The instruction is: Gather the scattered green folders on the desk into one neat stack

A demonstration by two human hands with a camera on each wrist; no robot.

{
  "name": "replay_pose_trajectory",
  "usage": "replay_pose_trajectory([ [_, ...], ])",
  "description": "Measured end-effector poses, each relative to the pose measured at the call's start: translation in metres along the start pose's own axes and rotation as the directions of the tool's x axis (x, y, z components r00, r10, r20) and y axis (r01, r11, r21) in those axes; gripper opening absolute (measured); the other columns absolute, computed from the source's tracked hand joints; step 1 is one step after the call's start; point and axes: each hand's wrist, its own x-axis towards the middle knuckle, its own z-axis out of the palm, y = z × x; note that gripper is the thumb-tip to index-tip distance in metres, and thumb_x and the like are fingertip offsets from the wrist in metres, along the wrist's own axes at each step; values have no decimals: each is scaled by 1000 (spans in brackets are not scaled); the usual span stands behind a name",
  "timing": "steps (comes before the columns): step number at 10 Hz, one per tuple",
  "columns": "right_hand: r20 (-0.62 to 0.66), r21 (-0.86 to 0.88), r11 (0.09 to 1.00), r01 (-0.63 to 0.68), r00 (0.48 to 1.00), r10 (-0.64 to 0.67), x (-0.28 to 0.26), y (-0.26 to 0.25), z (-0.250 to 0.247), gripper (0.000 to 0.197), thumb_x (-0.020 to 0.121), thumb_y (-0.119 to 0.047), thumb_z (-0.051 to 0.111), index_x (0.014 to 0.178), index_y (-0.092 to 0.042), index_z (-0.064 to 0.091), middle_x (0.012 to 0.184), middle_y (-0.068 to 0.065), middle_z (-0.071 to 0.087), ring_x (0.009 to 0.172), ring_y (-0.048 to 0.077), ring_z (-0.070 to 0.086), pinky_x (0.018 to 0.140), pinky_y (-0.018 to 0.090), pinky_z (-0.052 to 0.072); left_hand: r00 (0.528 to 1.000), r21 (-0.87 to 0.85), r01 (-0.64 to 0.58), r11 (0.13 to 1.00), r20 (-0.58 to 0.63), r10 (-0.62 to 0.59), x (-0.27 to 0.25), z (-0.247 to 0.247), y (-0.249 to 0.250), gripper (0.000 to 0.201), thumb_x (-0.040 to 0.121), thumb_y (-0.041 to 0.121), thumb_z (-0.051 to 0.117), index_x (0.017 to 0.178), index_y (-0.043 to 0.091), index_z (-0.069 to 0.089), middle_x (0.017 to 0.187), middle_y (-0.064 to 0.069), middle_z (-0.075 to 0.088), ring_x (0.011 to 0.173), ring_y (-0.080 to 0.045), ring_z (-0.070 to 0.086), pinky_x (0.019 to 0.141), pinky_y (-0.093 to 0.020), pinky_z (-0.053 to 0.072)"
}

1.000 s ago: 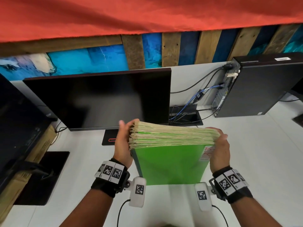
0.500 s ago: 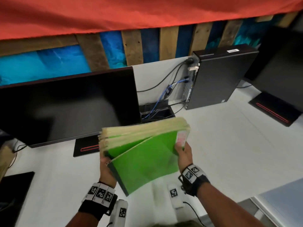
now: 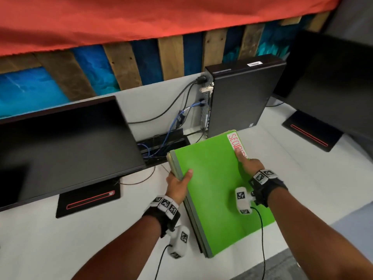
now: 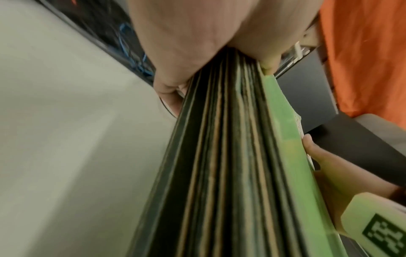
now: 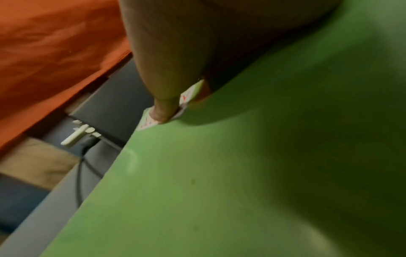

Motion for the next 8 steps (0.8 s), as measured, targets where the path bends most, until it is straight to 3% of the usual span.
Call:
replay_pose_trajectory([
  [1, -7, -57, 997, -53, 999, 53, 32, 19, -22, 95, 73, -84, 34, 108, 0, 63, 97, 17, 61, 83, 30, 57, 72, 31, 38, 995, 64, 99, 993, 10, -100, 17, 40, 3, 71, 78, 50, 69, 132, 8, 48, 132, -14, 54, 117, -30, 56, 103, -37, 44],
  [2, -21, -113, 993, -19, 1000, 17, 59, 35, -37, 83, 75, -79, 39, 99, -5, 67, 99, 19, 68, 85, 32, 63, 73, 35, 46, 979, 114, 202, 973, -23, -201, 25, 71, 6, 81, 83, 48, 66, 139, -2, 34, 140, -19, 47, 127, -32, 47, 103, -32, 38],
  [3, -80, -190, 982, -17, 997, 2, 79, 46, -45, 65, 80, -65, 51, 111, -9, 65, 108, 18, 68, 97, 36, 63, 84, 39, 50, 958, 100, 286, 953, -67, -280, 30, 97, 4, 78, 82, 47, 67, 133, -4, 36, 136, -21, 49, 124, -32, 50, 96, -29, 40],
  [4, -96, -226, 973, -42, 995, 21, 94, 53, -54, 62, 81, -61, 54, 114, -11, 65, 112, 17, 67, 102, 35, 61, 85, 37, 47, 940, 132, 341, 931, -58, -336, 32, 115, 2, 72, 78, 58, 65, 120, 2, 47, 125, -21, 57, 113, -33, 57, 92, -33, 45],
  [5, -98, -223, 973, -66, 994, 45, 104, 57, -61, 61, 79, -61, 56, 115, -12, 65, 113, 16, 67, 104, 35, 60, 87, 38, 47, 934, 193, 354, 915, -26, -356, 40, 128, -5, 114, 44, 92, 54, 117, 5, 50, 115, -16, 62, 106, -33, 61, 92, -41, 50],
  [6, -95, -261, 962, -73, 994, 50, 106, 62, -63, 60, 78, -61, 58, 116, -15, 65, 115, 14, 67, 108, 34, 59, 90, 37, 47, 919, 223, 382, 897, 12, -394, 49, 129, -4, 93, 63, 75, 64, 120, 2, 52, 119, -17, 61, 110, -33, 59, 93, -45, 51],
  [7, -67, -404, 914, -35, 998, 8, 107, 66, -55, 56, 75, -61, 56, 112, -20, 65, 113, 11, 69, 105, 30, 62, 87, 33, 49, 919, 243, 388, 889, -22, -395, 55, 123, 1, 94, 62, 67, 68, 127, 1, 49, 128, -17, 57, 117, -33, 56, 95, -44, 50],
  [8, -91, -417, 908, -29, 996, -9, 107, 71, -50, 57, 76, -55, 61, 120, -20, 55, 115, 14, 66, 105, 31, 62, 84, 34, 48, 941, 150, 339, 929, -43, -336, 53, 107, 1, 96, 76, 55, 67, 147, 7, 25, 150, -12, 36, 130, -30, 45, 99, -47, 47],
])
